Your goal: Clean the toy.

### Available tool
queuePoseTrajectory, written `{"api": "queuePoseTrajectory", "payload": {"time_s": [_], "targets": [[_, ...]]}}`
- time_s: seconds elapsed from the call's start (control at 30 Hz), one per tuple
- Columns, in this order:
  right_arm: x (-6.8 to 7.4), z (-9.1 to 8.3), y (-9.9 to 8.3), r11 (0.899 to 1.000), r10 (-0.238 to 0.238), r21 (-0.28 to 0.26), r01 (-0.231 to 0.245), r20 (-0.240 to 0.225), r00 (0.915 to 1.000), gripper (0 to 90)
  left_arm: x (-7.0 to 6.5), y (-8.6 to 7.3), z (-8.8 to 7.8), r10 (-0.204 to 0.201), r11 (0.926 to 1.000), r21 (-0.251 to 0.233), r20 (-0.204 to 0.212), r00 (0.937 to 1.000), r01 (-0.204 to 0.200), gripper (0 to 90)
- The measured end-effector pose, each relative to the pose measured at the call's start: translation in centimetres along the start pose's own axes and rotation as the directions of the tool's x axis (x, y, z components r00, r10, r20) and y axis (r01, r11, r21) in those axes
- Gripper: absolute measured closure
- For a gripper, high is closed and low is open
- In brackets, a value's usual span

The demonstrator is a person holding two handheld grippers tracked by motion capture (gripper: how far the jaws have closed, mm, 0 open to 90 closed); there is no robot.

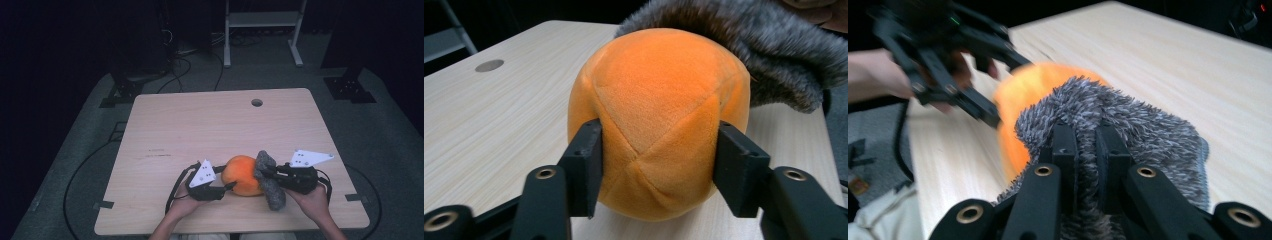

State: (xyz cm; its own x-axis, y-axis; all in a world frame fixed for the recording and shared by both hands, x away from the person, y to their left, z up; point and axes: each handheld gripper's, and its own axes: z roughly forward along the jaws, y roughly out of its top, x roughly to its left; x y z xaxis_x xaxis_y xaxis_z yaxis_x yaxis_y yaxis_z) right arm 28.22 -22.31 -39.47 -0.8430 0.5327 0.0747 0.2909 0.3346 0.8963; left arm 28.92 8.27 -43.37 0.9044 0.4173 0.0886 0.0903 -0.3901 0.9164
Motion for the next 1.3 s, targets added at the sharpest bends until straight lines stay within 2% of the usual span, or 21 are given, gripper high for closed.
{"api": "queuePoseTrajectory", "payload": {"time_s": [0.07, 0.1, 0.13, 0.2, 0.23, 0.3, 0.47, 0.53, 0.6, 0.63, 0.67, 0.7, 0.73, 0.8, 0.93, 1.03, 1.1, 1.17, 1.23, 1.27, 1.3], "targets": [[0.5, 0.2, 0.5, 1.000, -0.019, -0.014, 0.019, -0.032, 0.9993, 80.9, 0.1, -0.1, 0.1, -0.024, 0.9996, -0.013, 0.006, 0.9997, 0.024, 29.1], [0.7, 0.6, 0.6, 1.000, -0.029, -0.003, 0.029, -0.040, 0.9987, 80.9, 0.6, -0.2, 0.2, -0.124, 0.9919, -0.026, 0.034, 0.9917, 0.125, 23.7], [0.7, 0.9, 0.5, 1.000, -0.027, 0.006, 0.027, -0.057, 0.9980, 80.8, 0.9, -0.2, 0.3, -0.177, 0.9836, -0.028, 0.047, 0.9832, 0.178, 21.2], [0.7, 1.5, 0.1, 1.000, -0.013, 0.020, 0.015, -0.082, 0.9965, 80.9, 1.3, -0.4, 0.4, -0.249, 0.9666, -0.047, 0.069, 0.9661, 0.252, 21.9], [0.6, 1.5, 0.0, 1.000, -0.010, 0.025, 0.012, -0.080, 0.9967, 80.9, 1.4, -0.4, 0.4, -0.257, 0.9642, -0.052, 0.064, 0.9643, 0.260, 26.9], [0.3, 1.3, -0.2, 1.000, -0.004, 0.023, 0.006, -0.069, 0.9976, 80.9, 1.1, -0.2, 0.4, -0.231, 0.9714, -0.051, 0.027, 0.9726, 0.232, 36.1], [-1.3, 0.7, -0.7, 0.998, 0.063, 0.031, -0.062, -0.031, 0.9975, 80.9, 0.6, 0.1, 0.4, -0.208, 0.9765, -0.058, 0.000, 0.9782, 0.207, 40.9], [-0.8, -0.2, 0.0, 0.999, 0.039, 0.016, -0.039, -0.002, 0.9993, 81.0, 0.4, 0.4, 0.2, -0.157, 0.9860, -0.060, -0.025, 0.9873, 0.155, 41.9], [0.3, -0.5, 1.1, 1.000, 0.003, -0.010, -0.004, -0.034, 0.9994, 80.9, -0.1, 0.7, 0.3, -0.098, 0.9939, -0.055, -0.032, 0.9947, 0.096, 42.5], [0.9, -0.4, 1.6, 1.000, -0.022, -0.012, 0.021, -0.046, 0.9987, 81.0, -0.7, 0.9, 0.4, -0.040, 0.9980, -0.051, -0.037, 0.9985, 0.038, 42.6], [1.8, 0.0, 2.2, 0.998, -0.059, -0.008, 0.058, -0.055, 0.9968, 80.9, -1.1, 1.1, 0.5, 0.008, 0.9988, -0.049, -0.038, 0.9992, -0.010, 42.6], [2.3, 0.4, 2.5, 0.997, -0.076, 0.006, 0.077, -0.058, 0.9954, 80.9, -1.1, 1.1, 0.5, 0.008, 0.9988, -0.049, -0.038, 0.9992, -0.010, 42.7], [2.6, 0.8, 2.6, 0.996, -0.083, 0.017, 0.084, -0.062, 0.9946, 80.9, -2.0, 1.4, 0.6, 0.096, 0.9945, -0.038, -0.037, 0.9947, -0.097, 42.8], [2.8, 1.8, 2.5, 0.993, -0.101, 0.051, 0.105, -0.060, 0.9930, 81.0, -2.4, 1.3, 0.7, 0.148, 0.9889, -0.004, -0.043, 0.9880, -0.149, 42.8], [2.1, 1.8, 1.8, 0.997, -0.065, 0.048, 0.068, -0.070, 0.9954, 81.0, -2.2, 0.8, 0.6, 0.127, 0.9917, -0.016, -0.032, 0.9914, -0.128, 43.5], [0.6, 0.9, 0.9, 0.999, -0.015, 0.045, 0.017, -0.034, 0.9993, 81.0, -1.9, 0.6, 0.5, 0.122, 0.9925, -0.007, -0.025, 0.9923, -0.122, 43.3], [-0.2, 0.7, 0.4, 0.999, 0.021, 0.045, -0.021, -0.016, 0.9997, 81.0, -1.6, 0.5, 0.4, 0.093, 0.9957, -0.007, -0.018, 0.9955, -0.093, 42.3], [-0.7, 0.7, 0.1, 0.998, 0.061, 0.031, -0.060, -0.025, 0.9978, 81.0, -1.0, 0.5, 0.4, 0.018, 0.9996, -0.023, 0.004, 0.9998, -0.018, 33.5], [-0.1, 1.1, 0.2, 0.999, 0.047, 0.024, -0.047, -0.021, 0.9987, 81.0, -0.5, 0.8, 0.3, -0.080, 0.9951, -0.057, 0.021, 0.9966, 0.081, 20.2], [0.3, 1.4, 0.4, 0.999, 0.036, 0.018, -0.035, -0.037, 0.9987, 81.0, -0.3, 0.9, 0.3, -0.103, 0.9916, -0.075, 0.036, 0.9940, 0.106, 19.2], [0.8, 1.8, 0.6, 1.000, 0.026, 0.015, -0.025, -0.060, 0.9979, 81.0, -0.3, 1.0, 0.3, -0.098, 0.9925, -0.070, 0.029, 0.9948, 0.100, 20.3]]}}
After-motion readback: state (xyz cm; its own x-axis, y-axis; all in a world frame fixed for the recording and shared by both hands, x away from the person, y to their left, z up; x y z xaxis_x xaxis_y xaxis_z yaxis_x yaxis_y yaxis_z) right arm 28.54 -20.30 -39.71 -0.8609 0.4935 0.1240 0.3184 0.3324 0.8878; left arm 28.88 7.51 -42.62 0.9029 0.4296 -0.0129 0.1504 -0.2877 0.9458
